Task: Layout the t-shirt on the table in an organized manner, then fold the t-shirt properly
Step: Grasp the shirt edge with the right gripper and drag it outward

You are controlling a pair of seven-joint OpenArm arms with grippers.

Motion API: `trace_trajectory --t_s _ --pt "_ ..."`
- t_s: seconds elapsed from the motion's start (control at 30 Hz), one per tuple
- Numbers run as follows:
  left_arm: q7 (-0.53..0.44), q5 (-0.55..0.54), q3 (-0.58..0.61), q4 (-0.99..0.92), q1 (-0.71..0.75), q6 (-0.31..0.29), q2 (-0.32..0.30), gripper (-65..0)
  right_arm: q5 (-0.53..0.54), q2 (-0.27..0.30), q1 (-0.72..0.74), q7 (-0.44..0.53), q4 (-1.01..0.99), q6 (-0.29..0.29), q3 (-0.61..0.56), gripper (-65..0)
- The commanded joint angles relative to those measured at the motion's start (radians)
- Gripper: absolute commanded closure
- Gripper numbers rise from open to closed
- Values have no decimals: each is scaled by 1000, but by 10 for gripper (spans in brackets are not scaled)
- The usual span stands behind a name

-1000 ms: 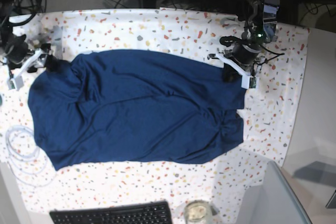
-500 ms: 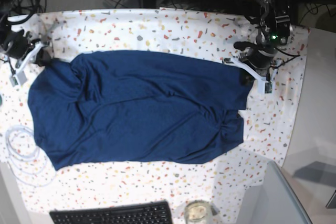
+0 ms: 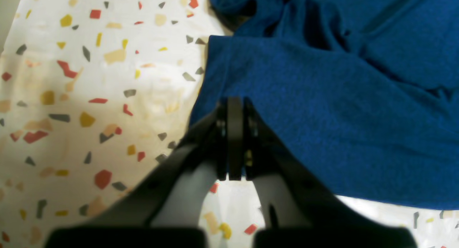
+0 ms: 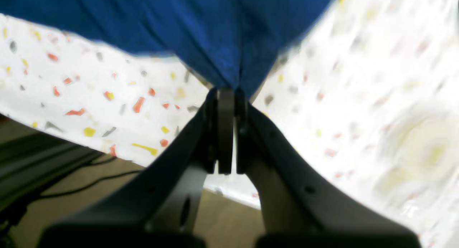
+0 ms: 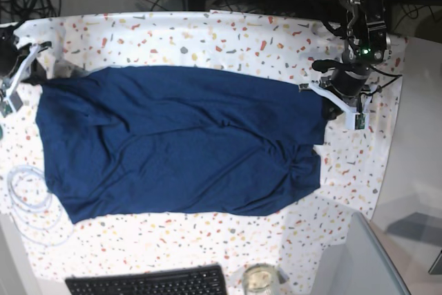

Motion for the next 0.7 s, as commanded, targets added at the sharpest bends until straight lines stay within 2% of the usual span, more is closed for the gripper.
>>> trace_trajectory --t_s 0.0,0.17,0.27,0.4,0.53,0.6,0.67 --pt "-21 -7 1 6 -27 2 -4 0 16 13 46 15 37 1 -5 -3" --pt "-19 -7 -5 -7 -49 2 18 0 14 13 282 -85 -62 -1 -108 -3" --pt "-19 -7 -6 -7 -41 2 14 0 14 12 418 -91 -186 -2 -200 -3" --pt "-19 -7 -8 -7 -14 2 8 0 14 7 579 -73 -382 -100 -367 -6" --pt "-19 -7 -8 -12 3 2 -13 0 14 -22 678 21 -528 -185 -500 -17" --pt "-19 -7 -8 -10 16 2 -22 0 14 -22 707 28 -550 -188 -557 -99" --pt "-19 -7 -8 -12 25 2 -38 0 16 -14 707 28 -524 -188 -594 -251"
